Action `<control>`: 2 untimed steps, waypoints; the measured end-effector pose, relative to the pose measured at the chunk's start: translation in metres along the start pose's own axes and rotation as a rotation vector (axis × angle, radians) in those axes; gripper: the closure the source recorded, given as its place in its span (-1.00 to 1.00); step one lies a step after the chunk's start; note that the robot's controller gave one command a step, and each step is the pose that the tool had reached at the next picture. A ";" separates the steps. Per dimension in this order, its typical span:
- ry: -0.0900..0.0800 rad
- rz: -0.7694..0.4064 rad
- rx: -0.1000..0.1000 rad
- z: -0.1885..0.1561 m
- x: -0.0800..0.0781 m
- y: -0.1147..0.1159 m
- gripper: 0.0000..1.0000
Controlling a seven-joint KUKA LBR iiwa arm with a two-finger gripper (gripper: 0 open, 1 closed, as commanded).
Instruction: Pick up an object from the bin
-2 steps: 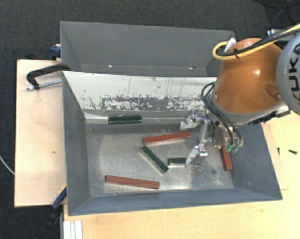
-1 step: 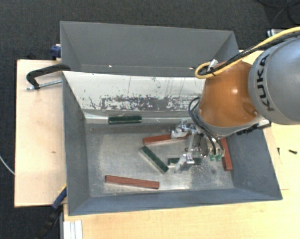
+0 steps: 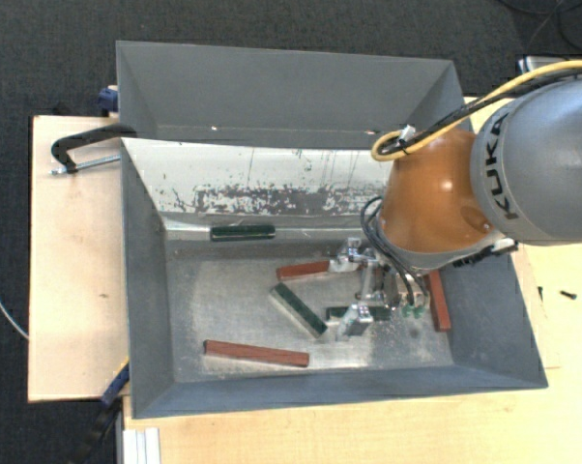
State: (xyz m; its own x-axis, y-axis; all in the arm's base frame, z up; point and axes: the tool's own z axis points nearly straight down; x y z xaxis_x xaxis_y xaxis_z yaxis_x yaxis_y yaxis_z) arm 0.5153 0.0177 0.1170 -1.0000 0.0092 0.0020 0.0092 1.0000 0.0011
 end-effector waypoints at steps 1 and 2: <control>-0.010 0.035 -0.001 -0.025 -0.002 0.003 -1.00; -0.005 0.105 -0.001 0.039 0.004 -0.007 -1.00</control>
Offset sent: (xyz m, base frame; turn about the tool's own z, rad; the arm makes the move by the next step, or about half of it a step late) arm -0.0061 -0.0090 -0.0470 0.1130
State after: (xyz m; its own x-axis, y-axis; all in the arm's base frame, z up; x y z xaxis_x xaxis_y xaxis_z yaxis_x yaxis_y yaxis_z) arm 0.5113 0.0109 0.0777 -0.9935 0.1142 -0.0032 0.1142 0.9935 0.0020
